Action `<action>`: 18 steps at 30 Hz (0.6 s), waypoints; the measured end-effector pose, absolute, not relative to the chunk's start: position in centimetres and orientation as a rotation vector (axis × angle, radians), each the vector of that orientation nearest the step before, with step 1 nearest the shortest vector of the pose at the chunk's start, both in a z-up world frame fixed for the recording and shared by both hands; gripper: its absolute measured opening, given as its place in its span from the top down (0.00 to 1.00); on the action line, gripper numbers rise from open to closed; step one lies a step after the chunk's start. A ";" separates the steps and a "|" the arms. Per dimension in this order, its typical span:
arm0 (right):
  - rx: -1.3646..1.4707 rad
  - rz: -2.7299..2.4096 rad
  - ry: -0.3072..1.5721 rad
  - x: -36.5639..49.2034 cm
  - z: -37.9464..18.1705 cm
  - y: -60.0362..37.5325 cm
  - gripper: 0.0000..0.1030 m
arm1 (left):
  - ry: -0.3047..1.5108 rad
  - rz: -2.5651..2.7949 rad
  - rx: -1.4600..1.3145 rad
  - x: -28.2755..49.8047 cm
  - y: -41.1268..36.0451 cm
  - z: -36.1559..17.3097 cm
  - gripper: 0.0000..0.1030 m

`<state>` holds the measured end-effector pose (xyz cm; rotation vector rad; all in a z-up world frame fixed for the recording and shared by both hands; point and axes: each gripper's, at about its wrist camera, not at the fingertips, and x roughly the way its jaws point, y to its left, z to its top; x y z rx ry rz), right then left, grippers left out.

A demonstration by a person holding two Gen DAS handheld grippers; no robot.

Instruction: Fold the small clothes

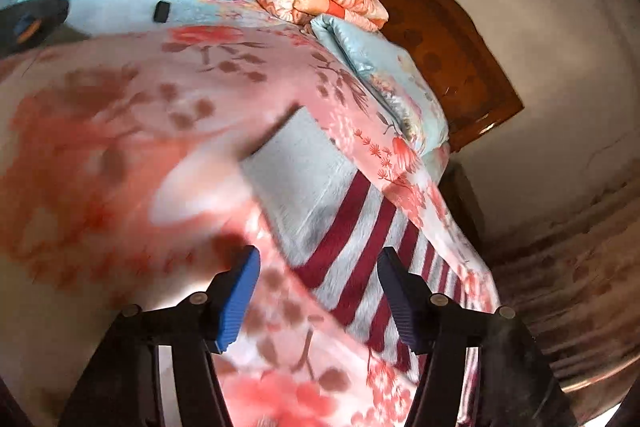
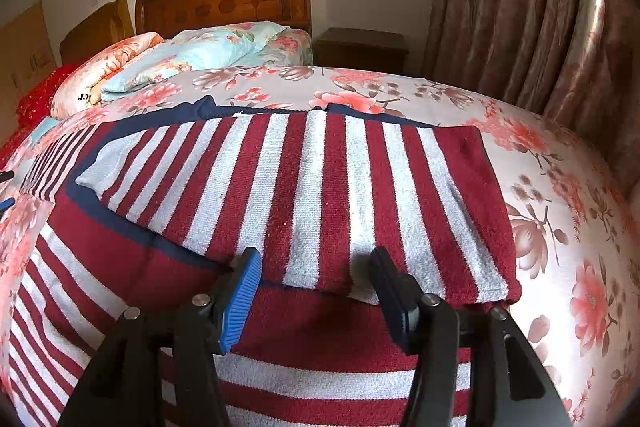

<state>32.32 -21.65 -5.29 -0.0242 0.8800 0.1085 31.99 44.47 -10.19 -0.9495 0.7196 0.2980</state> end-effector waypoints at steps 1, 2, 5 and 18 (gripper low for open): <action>-0.024 0.109 0.880 32.3 -5.3 -21.6 0.44 | 0.723 0.305 -0.948 32.5 44.8 -10.3 0.00; -0.023 0.109 0.881 32.4 -5.3 -21.6 0.44 | 0.719 0.310 -0.956 32.9 45.2 -10.4 0.00; -0.020 0.111 0.881 32.3 -5.3 -21.7 0.43 | 0.704 0.320 -0.988 34.0 46.1 -10.9 0.00; -0.012 0.116 0.880 32.3 -5.3 -21.8 0.43 | 0.396 0.037 -0.761 31.7 33.0 -0.4 0.00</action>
